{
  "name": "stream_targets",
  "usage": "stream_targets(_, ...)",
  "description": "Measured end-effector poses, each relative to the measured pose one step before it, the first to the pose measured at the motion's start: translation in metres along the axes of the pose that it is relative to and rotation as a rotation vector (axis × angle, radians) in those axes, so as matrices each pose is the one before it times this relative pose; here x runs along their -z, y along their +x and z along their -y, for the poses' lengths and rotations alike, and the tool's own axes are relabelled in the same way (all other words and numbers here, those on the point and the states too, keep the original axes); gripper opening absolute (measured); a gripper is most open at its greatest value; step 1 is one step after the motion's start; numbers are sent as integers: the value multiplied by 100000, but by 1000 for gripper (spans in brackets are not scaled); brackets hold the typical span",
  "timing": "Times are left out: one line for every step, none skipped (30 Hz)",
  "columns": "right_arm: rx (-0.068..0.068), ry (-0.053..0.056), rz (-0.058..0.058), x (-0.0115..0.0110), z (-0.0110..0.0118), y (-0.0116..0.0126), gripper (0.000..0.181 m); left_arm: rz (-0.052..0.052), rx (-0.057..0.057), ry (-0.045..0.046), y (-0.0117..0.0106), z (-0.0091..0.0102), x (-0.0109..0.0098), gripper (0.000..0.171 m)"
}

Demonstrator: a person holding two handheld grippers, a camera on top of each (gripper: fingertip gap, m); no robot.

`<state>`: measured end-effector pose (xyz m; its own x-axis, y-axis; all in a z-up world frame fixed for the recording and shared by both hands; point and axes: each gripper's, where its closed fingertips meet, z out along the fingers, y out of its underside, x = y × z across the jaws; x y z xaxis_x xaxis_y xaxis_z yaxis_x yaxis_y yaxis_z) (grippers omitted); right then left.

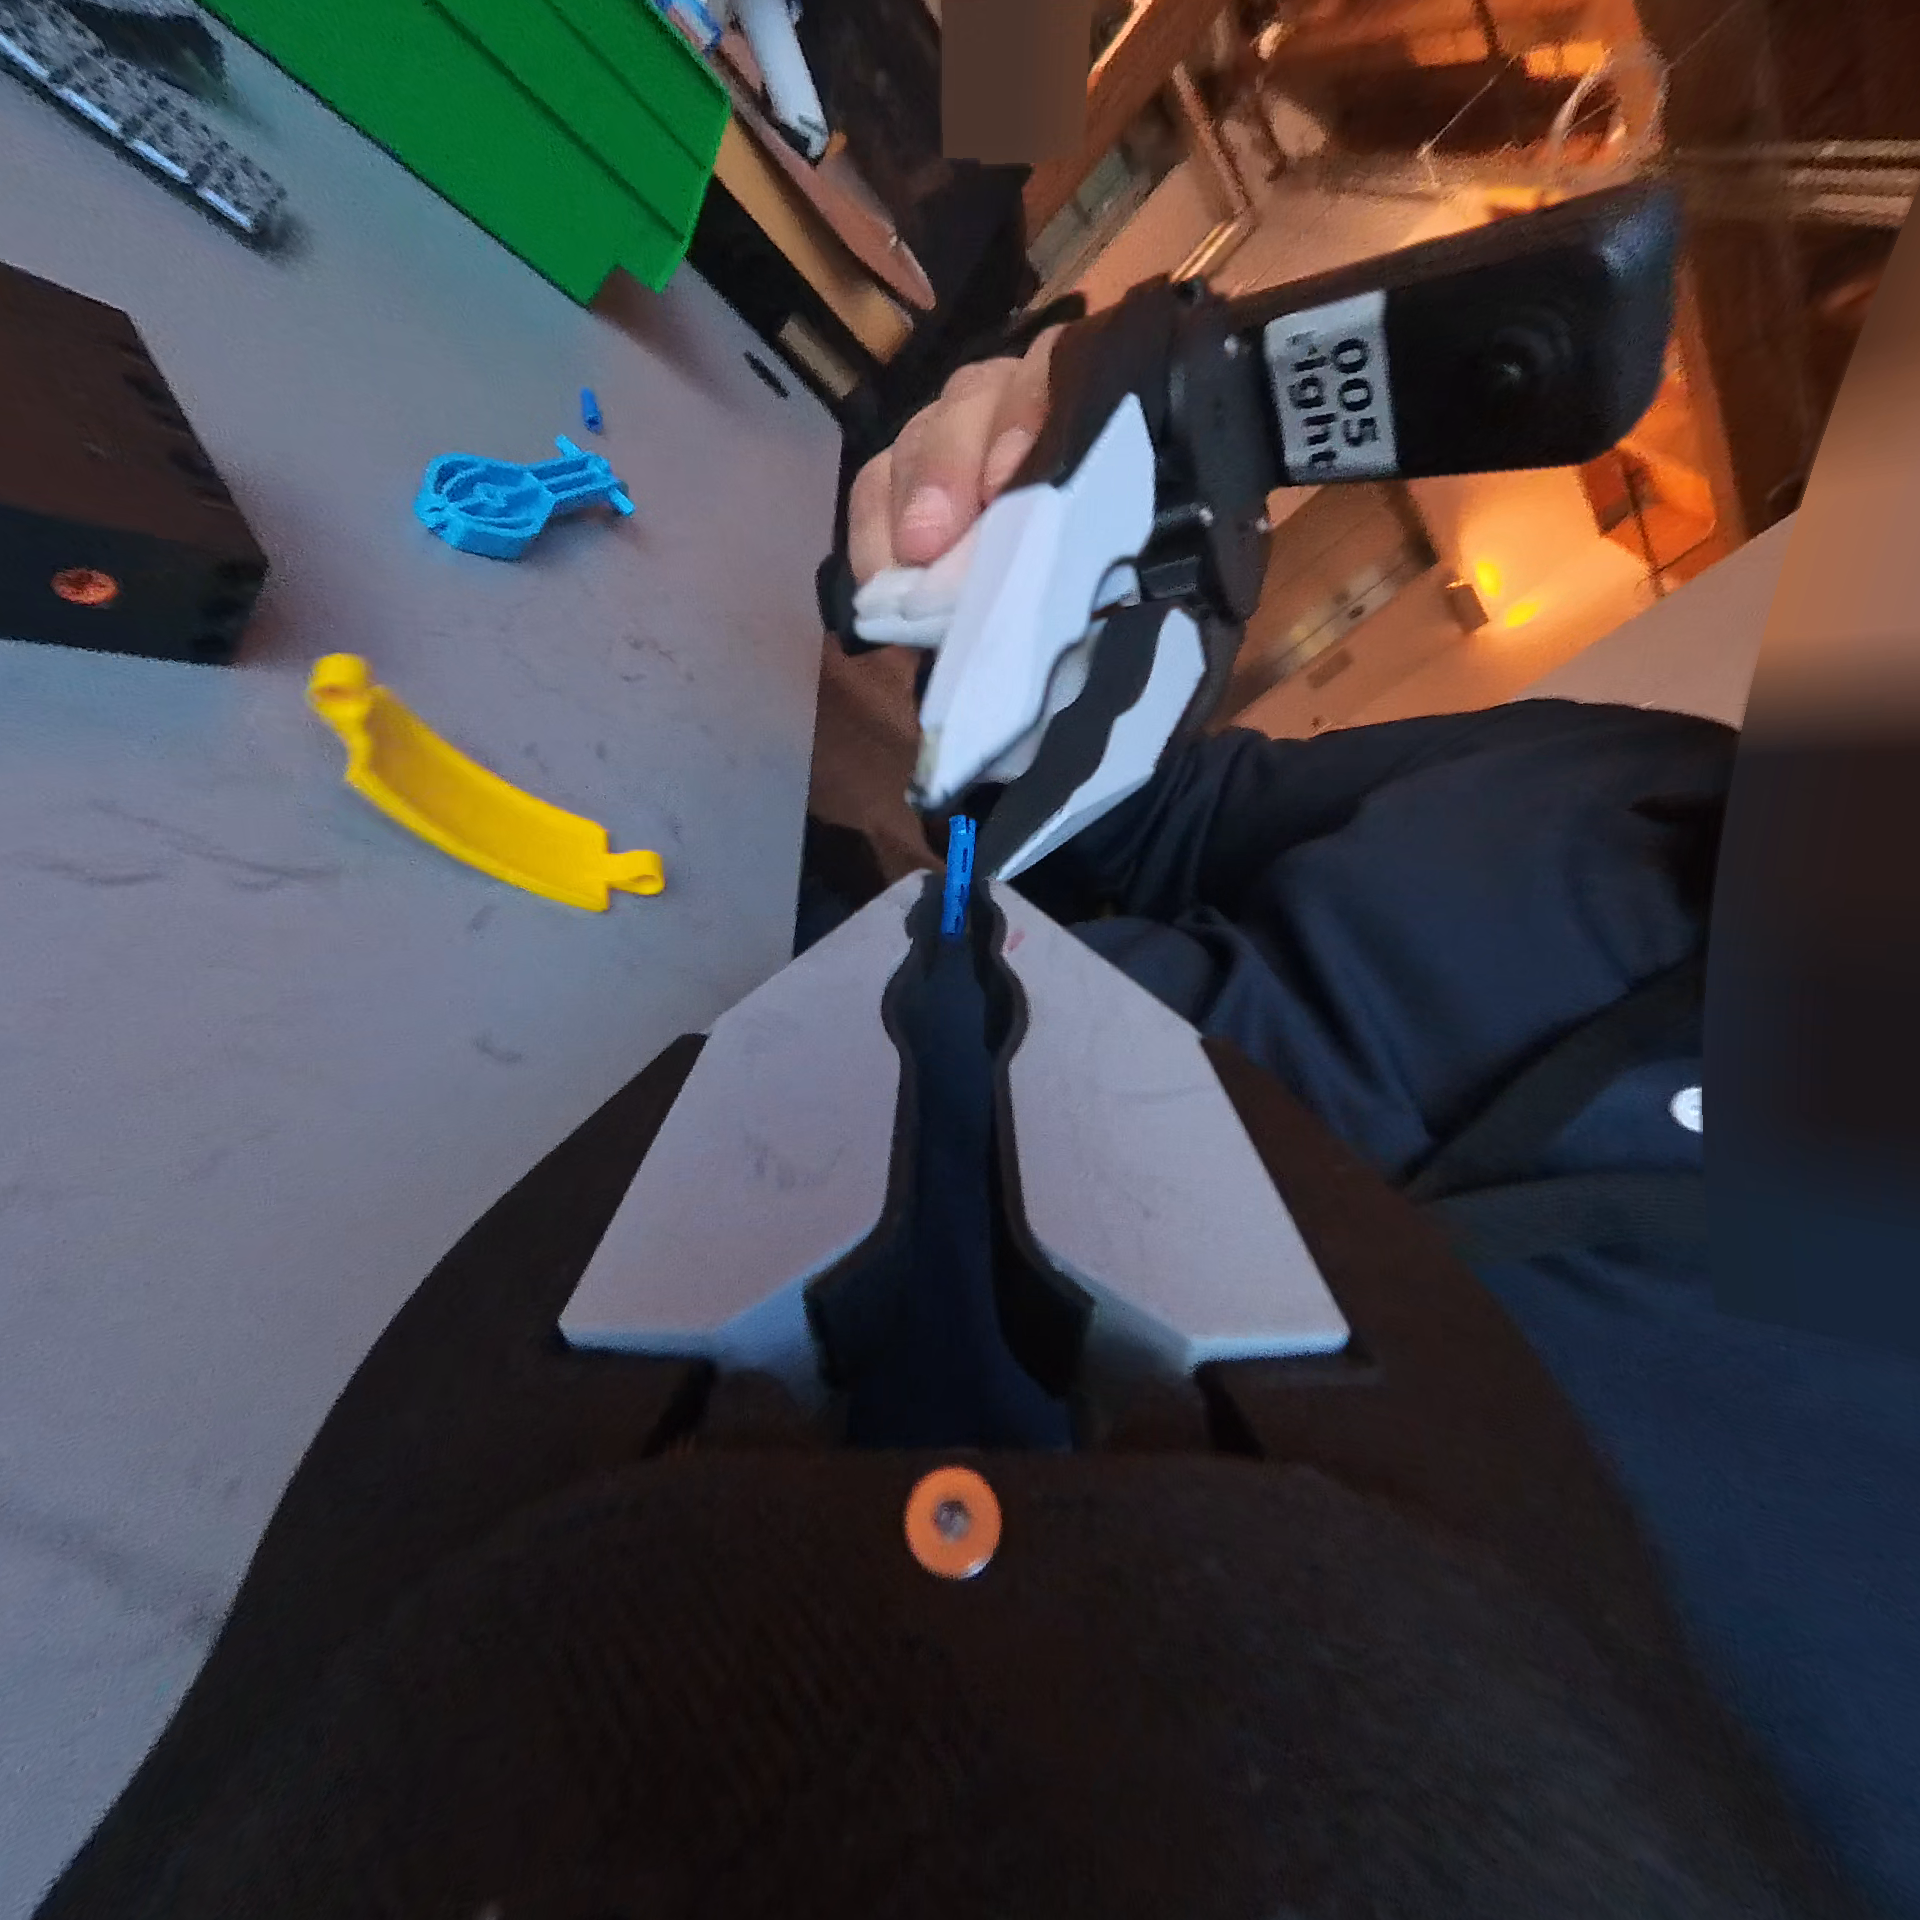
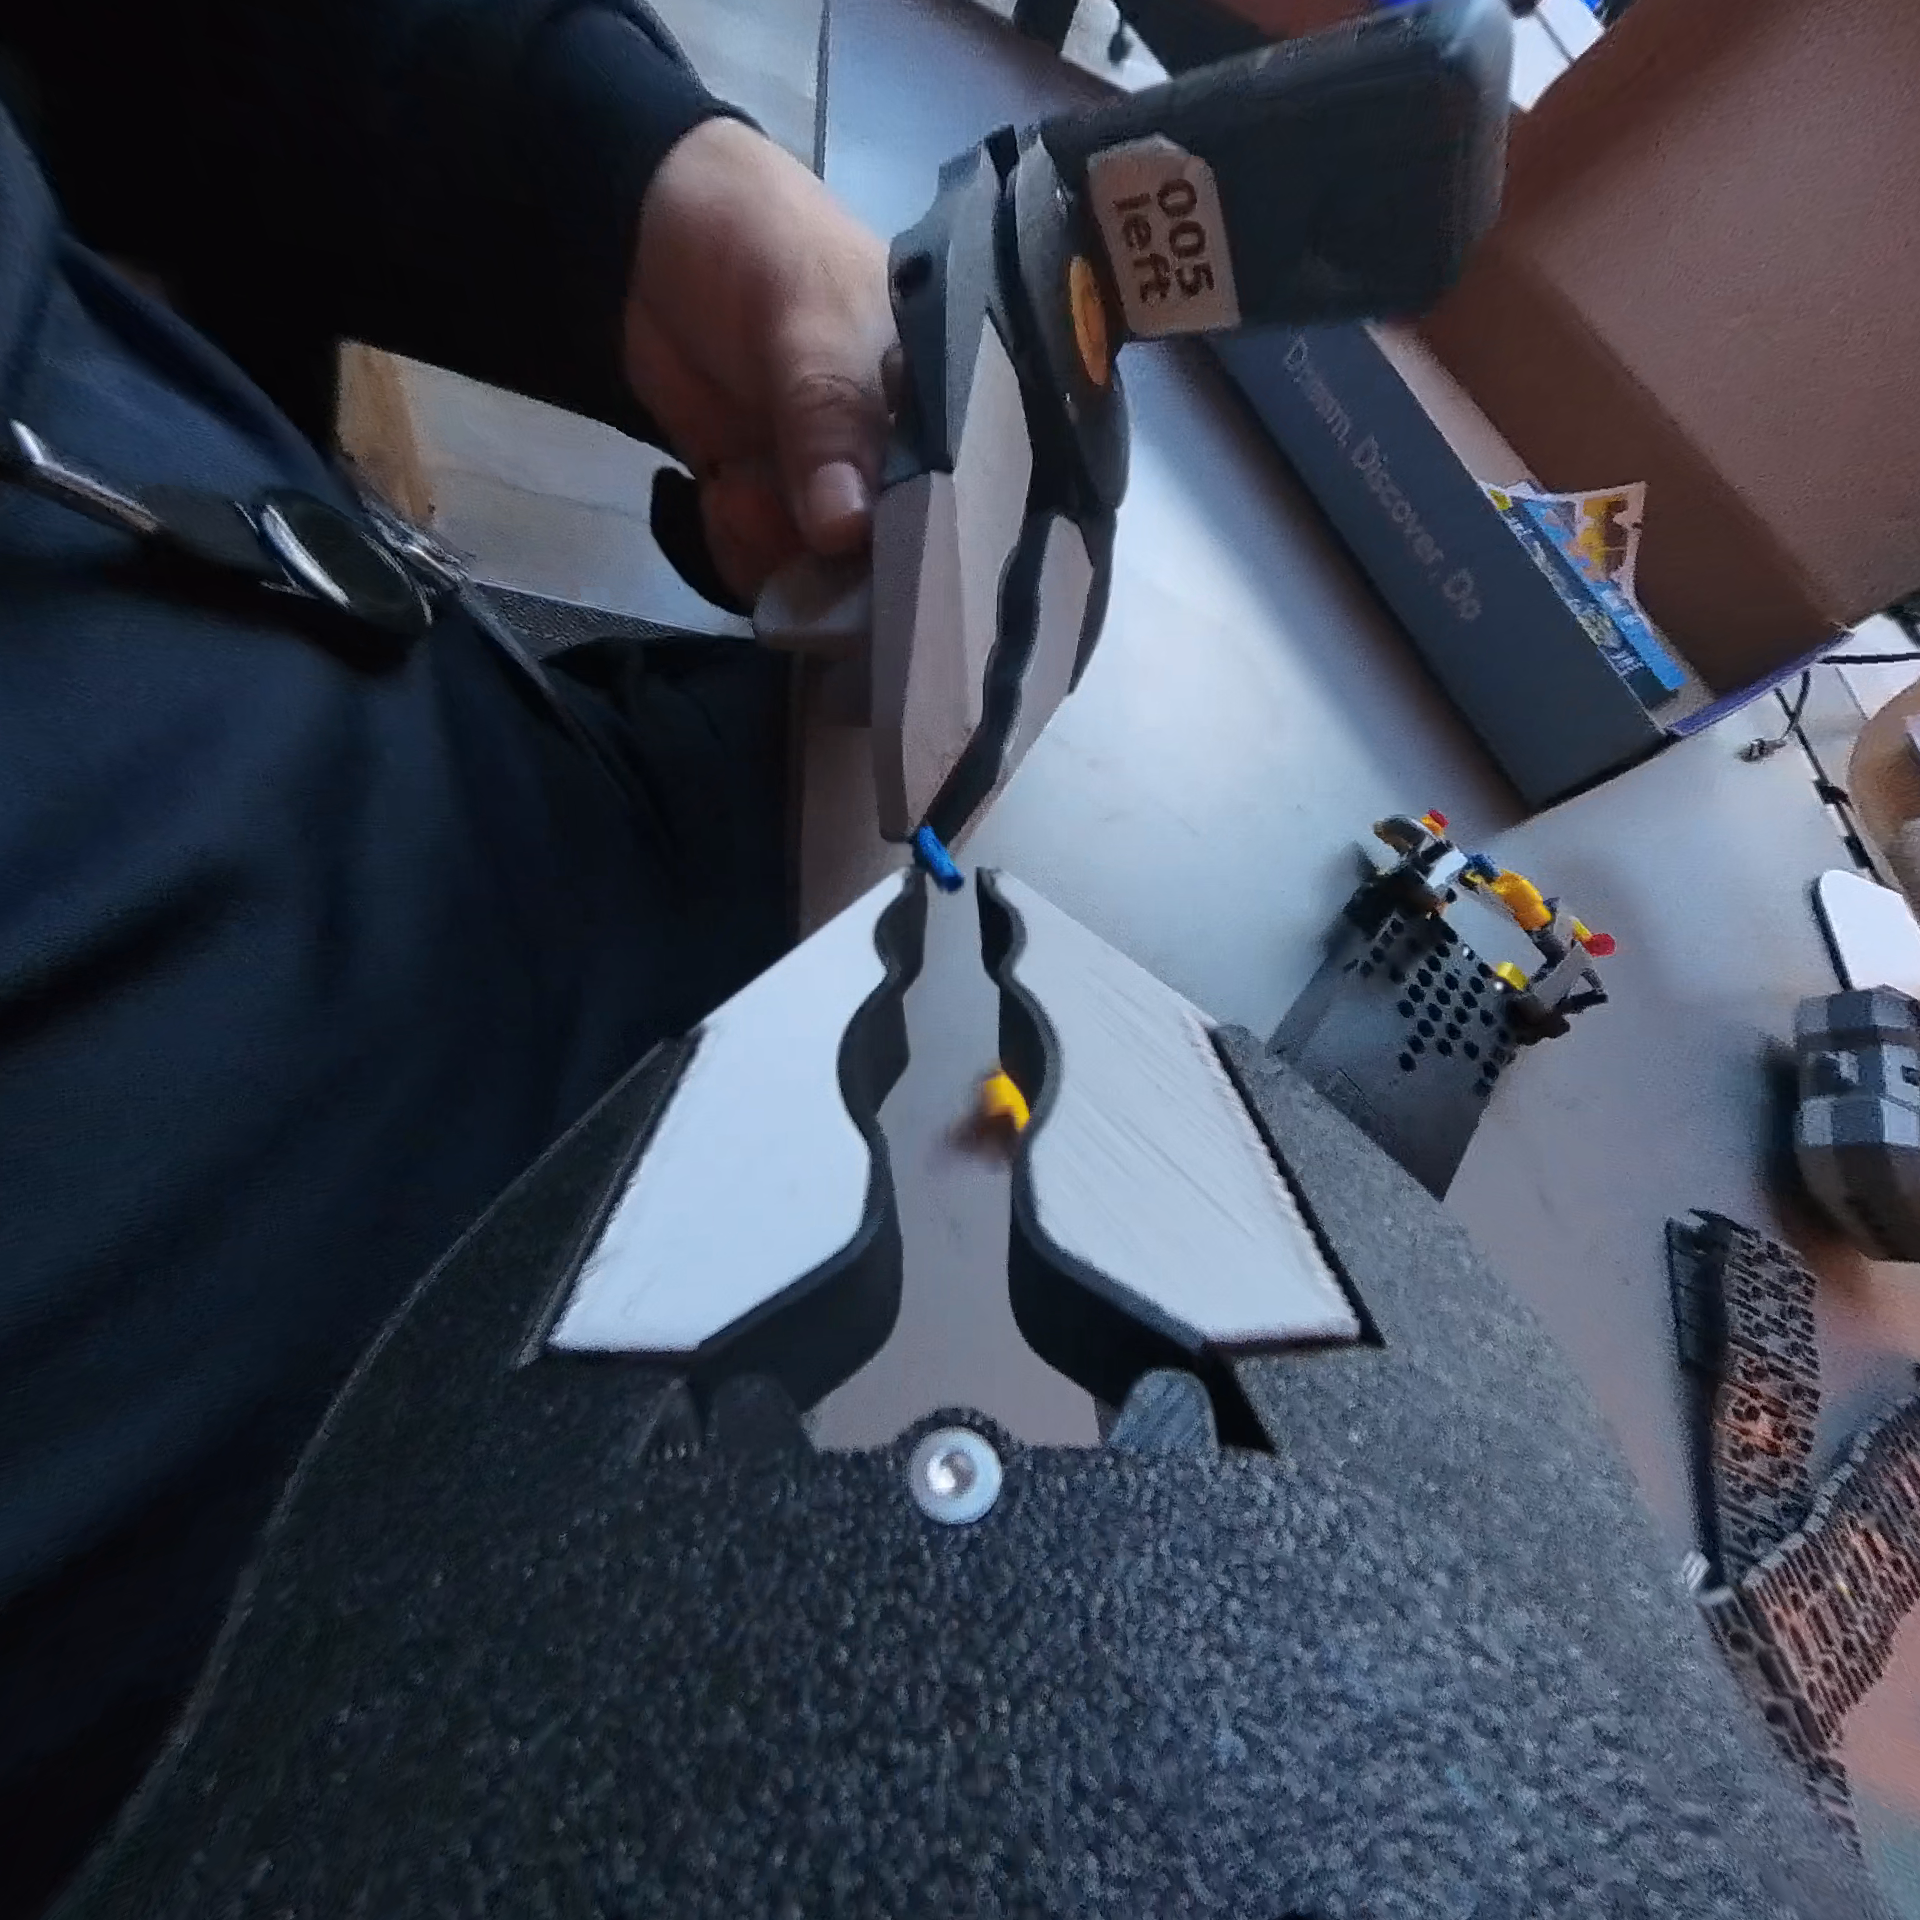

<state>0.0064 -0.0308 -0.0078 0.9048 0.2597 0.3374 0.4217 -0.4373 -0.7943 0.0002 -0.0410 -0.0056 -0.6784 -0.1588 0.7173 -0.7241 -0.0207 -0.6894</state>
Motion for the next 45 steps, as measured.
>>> stream_targets(373, 91, -220, 65, -77, -133, 5, 1903, -1936, -612, -144, -54, 7, 3)
stream_targets(130, 660, 172, 83, 29, -175, 4, -259, -1797, 123, 205, 58, 34, 3)
stream_targets(49, 187, -89, 48, -15, -96, 4, -712, -1684, 38, 289, 58, 1, 3)
stream_targets(499, -249, 263, 33, -61, -137, 4, 236, -1748, -1014, 133, -77, -41, 3)
stream_targets(877, -337, 523, 10, -68, -176, 4, 1372, -1875, -1773, -53, -183, -87, 3)
stream_targets(555, -135, 598, 4, -27, -160, 5, 1444, -2146, -1765, -38, -176, -116, 3)
stream_targets(-165, 286, 1062, -4, 16, -185, 6, 1083, -2167, -2033, 23, -228, -131, 3)
stream_targets(-891, 757, 1608, -1, 51, -230, 7, 1186, -2086, -1923, 24, -207, -133, 3)
stream_targets(-1016, 1075, 1598, 25, 87, -225, 8, 1513, -2236, -1187, -18, -95, -106, 3)
stream_targets(-515, 833, 1018, 30, 42, -159, 7, 1354, -2175, -806, 1, -52, -80, 3)
stream_targets(-105, 491, 496, 40, -9, -90, 7, 577, -1858, -1035, 80, -84, -85, 3)
stream_targets(-72, 256, 337, 28, -21, -75, 7, 403, -1466, -720, 83, -21, -43, 3)
stream_targets(-125, -145, 89, 8, -86, -7, 4, 863, -1435, -541, -2, -20, -32, 3)
stream_targets(-168, -195, -87, -21, -84, 13, 4, 591, -1158, -576, 23, -35, -39, 3)
stream_targets(10, 72, -154, -16, -27, 7, 4, 357, -611, -446, 34, -31, -34, 3)
stream_targets(449, 281, -314, -26, 7, 6, 4, 803, -414, -252, -65, -19, -21, 3)
stream_targets(627, 313, -464, -18, 4, 12, 3, 496, -567, -195, -24, -11, -2, 3)
stream_targets(668, 388, -695, -11, 28, 62, 3, 385, -605, -44, 2, 3, 22, 3)
stream_targets(959, 663, -993, 27, 77, 76, 3, 821, -996, 248, -29, 55, 53, 3)
stream_targets(1293, 345, -1209, 47, 28, 93, 3, 1279, -1778, 472, -49, 111, 94, 3)
stream_targets(1368, -249, -1499, 63, -83, 162, 3, 1417, -3196, 5, 3, 91, 137, 5)
stream_targets(1032, -390, -1232, 59, -128, 124, 3, 2882, -5491, -1746, -104, -146, 205, 8)
stream_targets(427, -113, -387, 30, -92, 7, 3, 6077, -7071, -3066, -479, -326, 273, 11)
stream_targets(24, 115, -133, -7, -45, -36, 3, 6250, -8024, -2600, -408, -271, 283, 13)
stream_targets(127, 10, -412, -35, -20, 24, 3, 4949, -8210, -1888, -177, -157, 235, 12)
stream_targets(510, -148, -501, -59, -15, 24, 3, 4478, -7492, -1271, -85, -30, 158, 12)
stream_targets(952, -172, -864, -47, 15, 54, 3, 3907, -6501, -569, -48, 93, 81, 12)
stream_targets(1538, -114, -1474, -14, 58, 103, 3, 2959, -5216, -113, 23, 161, 9, 12)
stream_targets(2210, -113, -1553, 16, 90, 61, 1, 2042, -3512, 208, 60, 174, -47, 12)
stream_targets(3041, -217, -1746, 38, 114, 25, 3, 340, -2123, 557, 250, 190, -76, 13)
stream_targets(4017, -292, -2449, 47, 153, 50, 3, -54, -1306, 823, 263, 195, -103, 14)
stream_targets(4369, -54, -2563, 46, 221, 45, 3, 1643, -1148, 452, -43, 107, -76, 14)
stream_targets(3639, 261, -2573, 28, 280, 61, 3, 2392, -1616, -139, -179, 17, -73, 15)
stream_targets(2491, 359, -2529, 12, 273, 124, 3, 1771, -2001, -331, -102, -18, -41, 15)
stream_targets(1400, 269, -1814, -19, 198, 103, 3, 2014, -2030, 319, -125, 100, -22, 15)
stream_targets(530, 231, -1404, -7, 140, 101, 3, 1720, -1913, 712, -65, 169, -6, 13)
stream_targets(-2, 450, -1335, 7, 114, 129, 3, 1095, -1997, 1220, 56, 267, 26, 8)
stream_targets(-319, 489, -871, 11, 76, 98, 3, 2006, -2146, 1339, -65, 265, 54, 6)
stream_targets(-441, 326, -379, 10, 36, 45, 3, 2796, -2319, 726, -216, 141, 60, 5)
stream_targets(-400, 319, -419, 21, 19, 81, 3, 1544, -2046, 496, -91, 80, 60, 5)
stream_targets(-355, 492, -329, 29, 51, 53, 3, 947, -1181, 283, -38, 72, 38, 5)
stream_targets(-477, 584, 82, 32, 78, 15, 3, 1077, -614, 573, -75, 108, 49, 5)
stream_targets(-543, 483, 58, 38, 58, 21, 3, 588, -557, 751, -34, 120, 64, 5)
stream_targets(-346, 428, -28, 41, 64, 18, 3, 56, -607, 672, 26, 97, 54, 5)
stream_targets(-270, 550, 255, 25, 74, -51, 3, 212, -340, 710, -9, 87, 49, 5)
